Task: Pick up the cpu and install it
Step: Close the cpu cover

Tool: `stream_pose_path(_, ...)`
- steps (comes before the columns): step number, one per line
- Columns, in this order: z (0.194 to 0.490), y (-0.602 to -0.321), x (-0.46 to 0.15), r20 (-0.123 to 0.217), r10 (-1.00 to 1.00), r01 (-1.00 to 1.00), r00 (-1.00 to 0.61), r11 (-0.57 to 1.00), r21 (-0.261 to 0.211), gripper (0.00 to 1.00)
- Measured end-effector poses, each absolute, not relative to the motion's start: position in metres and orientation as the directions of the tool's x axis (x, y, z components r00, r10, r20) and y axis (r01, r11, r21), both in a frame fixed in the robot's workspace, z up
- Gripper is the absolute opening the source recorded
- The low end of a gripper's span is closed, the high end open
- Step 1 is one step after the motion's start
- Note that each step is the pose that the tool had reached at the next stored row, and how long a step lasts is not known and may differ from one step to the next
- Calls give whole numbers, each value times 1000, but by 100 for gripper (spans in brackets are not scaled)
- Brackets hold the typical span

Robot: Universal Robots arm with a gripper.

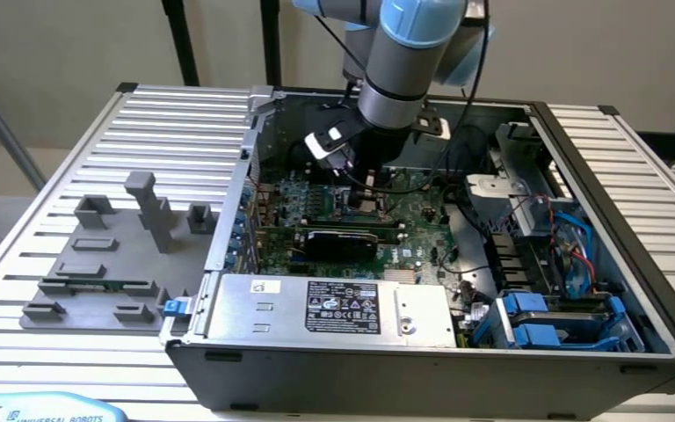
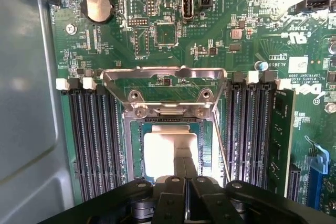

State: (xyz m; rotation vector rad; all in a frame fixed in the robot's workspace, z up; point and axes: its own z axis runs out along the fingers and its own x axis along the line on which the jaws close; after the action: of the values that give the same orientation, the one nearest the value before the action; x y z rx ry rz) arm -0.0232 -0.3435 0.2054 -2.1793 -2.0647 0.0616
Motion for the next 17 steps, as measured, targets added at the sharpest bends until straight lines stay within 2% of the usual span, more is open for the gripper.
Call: stream_pose_path(17,204,-345,-23,71,996,991,58,-49,-125,11)
